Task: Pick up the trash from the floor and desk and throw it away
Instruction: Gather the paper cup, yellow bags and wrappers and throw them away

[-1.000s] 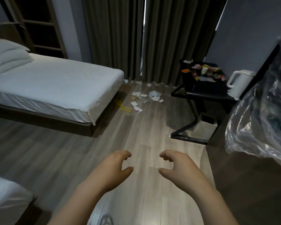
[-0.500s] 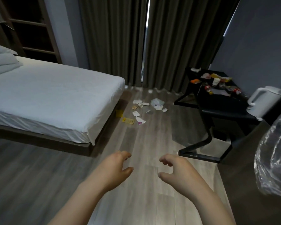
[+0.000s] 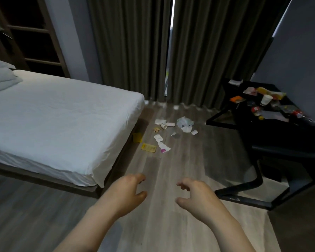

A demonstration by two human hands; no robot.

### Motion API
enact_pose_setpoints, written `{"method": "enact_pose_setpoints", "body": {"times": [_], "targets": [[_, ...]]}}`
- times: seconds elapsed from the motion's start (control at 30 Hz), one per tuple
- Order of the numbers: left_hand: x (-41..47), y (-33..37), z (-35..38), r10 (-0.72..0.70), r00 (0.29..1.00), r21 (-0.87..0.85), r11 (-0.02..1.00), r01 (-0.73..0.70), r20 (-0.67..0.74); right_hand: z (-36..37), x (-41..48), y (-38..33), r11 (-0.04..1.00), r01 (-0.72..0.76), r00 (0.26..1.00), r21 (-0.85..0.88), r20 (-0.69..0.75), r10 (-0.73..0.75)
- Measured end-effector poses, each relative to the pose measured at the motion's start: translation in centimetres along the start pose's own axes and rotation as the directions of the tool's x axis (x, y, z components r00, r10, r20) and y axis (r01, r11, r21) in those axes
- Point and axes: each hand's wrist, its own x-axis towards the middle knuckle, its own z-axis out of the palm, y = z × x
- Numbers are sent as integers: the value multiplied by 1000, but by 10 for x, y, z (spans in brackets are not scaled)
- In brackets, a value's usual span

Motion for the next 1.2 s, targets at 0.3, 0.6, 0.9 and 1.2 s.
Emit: {"method": "enact_pose_setpoints", "body": {"times": [0.3, 0.6, 0.9, 1.2], "targets": [[147, -8, -23, 0, 999, -5, 1000, 0, 50, -53, 144, 21, 999, 29, 999, -27, 25, -28], [289, -48, -45, -10, 996, -4, 1000, 10, 89, -66, 276, 26, 999, -43, 998, -15, 52, 43], [436, -100, -105, -5, 994, -35, 999, 9, 105, -88, 432, -5, 993, -114, 991, 31, 68, 112], [552, -123, -128, -1, 984, 4, 1000, 0, 176, -101, 546, 4, 988, -149, 985, 47, 100, 144]]}}
